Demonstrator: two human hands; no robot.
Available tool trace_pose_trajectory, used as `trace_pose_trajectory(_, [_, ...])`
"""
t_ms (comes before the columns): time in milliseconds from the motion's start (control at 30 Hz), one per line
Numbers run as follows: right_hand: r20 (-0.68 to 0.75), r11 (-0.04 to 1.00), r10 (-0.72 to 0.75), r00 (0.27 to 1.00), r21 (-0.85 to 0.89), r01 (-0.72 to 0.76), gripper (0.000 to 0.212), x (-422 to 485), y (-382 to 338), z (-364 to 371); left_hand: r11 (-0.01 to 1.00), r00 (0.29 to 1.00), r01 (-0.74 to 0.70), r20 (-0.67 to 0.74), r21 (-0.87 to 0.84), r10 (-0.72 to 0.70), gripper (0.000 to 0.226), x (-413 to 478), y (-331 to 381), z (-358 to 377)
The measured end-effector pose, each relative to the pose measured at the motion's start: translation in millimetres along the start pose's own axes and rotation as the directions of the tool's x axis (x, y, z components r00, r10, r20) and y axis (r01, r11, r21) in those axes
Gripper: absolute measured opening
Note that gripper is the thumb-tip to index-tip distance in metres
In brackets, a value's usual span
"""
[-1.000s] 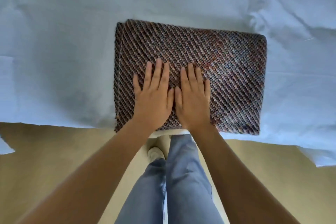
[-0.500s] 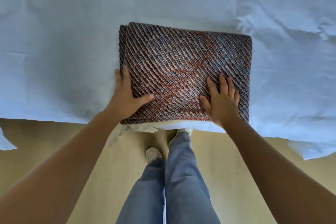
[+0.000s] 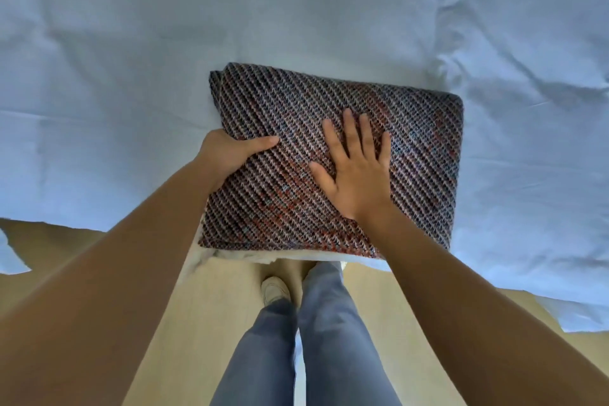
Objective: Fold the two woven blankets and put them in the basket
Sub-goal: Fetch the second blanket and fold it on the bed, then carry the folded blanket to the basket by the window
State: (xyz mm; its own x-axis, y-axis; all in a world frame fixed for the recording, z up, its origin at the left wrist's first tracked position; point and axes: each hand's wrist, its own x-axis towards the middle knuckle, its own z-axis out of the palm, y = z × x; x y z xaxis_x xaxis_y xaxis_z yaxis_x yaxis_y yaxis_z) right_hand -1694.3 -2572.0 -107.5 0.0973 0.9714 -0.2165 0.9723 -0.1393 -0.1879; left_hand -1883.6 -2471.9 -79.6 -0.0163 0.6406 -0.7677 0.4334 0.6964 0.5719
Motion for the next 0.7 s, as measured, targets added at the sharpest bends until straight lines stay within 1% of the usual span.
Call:
trace_pose_trajectory(100, [-0.018, 0.996, 0.088, 0.996, -0.008, -0.088, 0.066, -6, 41, 1, 0.999, 0.999, -0.019, -0.035, -0.034, 0.018, 0.096, 2, -4, 10])
trace_pose_trajectory(167, [-0.003, 0.989, 0.150, 0.989, 0.013, -0.150, 0.069, -8, 59, 2, 0.998, 0.999, 0.003, -0.052, -0.067, -0.006, 0.086, 4, -4, 13])
trace_pose_trajectory(300, [-0.008, 0.966, 0.255, 0.967, 0.049, -0.254, 0.079, -4, 69, 2, 0.992, 0.994, 0.088, -0.051, -0.093, -0.093, 0.082, 5, 4, 11])
trace_pose_trajectory(333, [-0.007, 0.947, 0.313, 0.950, 0.071, -0.312, 0.085, -4, 69, 0, 0.990, 0.994, 0.102, -0.031, -0.093, -0.105, 0.082, 6, 5, 9])
trace_pose_trajectory(367, [-0.001, 0.912, 0.399, 0.917, 0.110, -0.396, 0.093, -5, 70, -2, 0.989, 0.993, 0.117, -0.007, -0.091, -0.119, 0.083, 5, 6, 8])
trace_pose_trajectory(433, [0.026, 0.777, 0.593, 0.805, 0.246, -0.580, 0.113, -9, 72, -7, 0.985, 0.989, 0.147, 0.040, -0.089, -0.144, 0.088, 3, 6, 7])
trace_pose_trajectory(467, [0.048, 0.696, 0.664, 0.746, 0.325, -0.641, 0.121, -11, 73, -9, 0.982, 0.985, 0.166, 0.060, -0.094, -0.160, 0.093, 2, 6, 7])
trace_pose_trajectory(533, [0.115, 0.572, 0.733, 0.670, 0.428, -0.700, 0.128, -15, 75, -13, 0.971, 0.974, 0.214, 0.100, -0.109, -0.203, 0.103, 1, 5, 8])
trace_pose_trajectory(567, [0.169, 0.522, 0.744, 0.646, 0.456, -0.721, 0.126, -14, 78, -14, 0.965, 0.966, 0.240, 0.128, -0.109, -0.226, 0.105, 1, 6, 6])
trace_pose_trajectory(633, [0.308, 0.429, 0.726, 0.615, 0.496, -0.755, 0.114, -13, 87, -18, 0.952, 0.935, 0.292, 0.235, -0.090, -0.265, 0.106, -2, 8, 4])
trace_pose_trajectory(700, [0.431, 0.365, 0.643, 0.633, 0.553, -0.749, 0.098, -12, 94, -24, 0.952, 0.907, 0.304, 0.318, -0.038, -0.277, 0.106, -6, 9, 3])
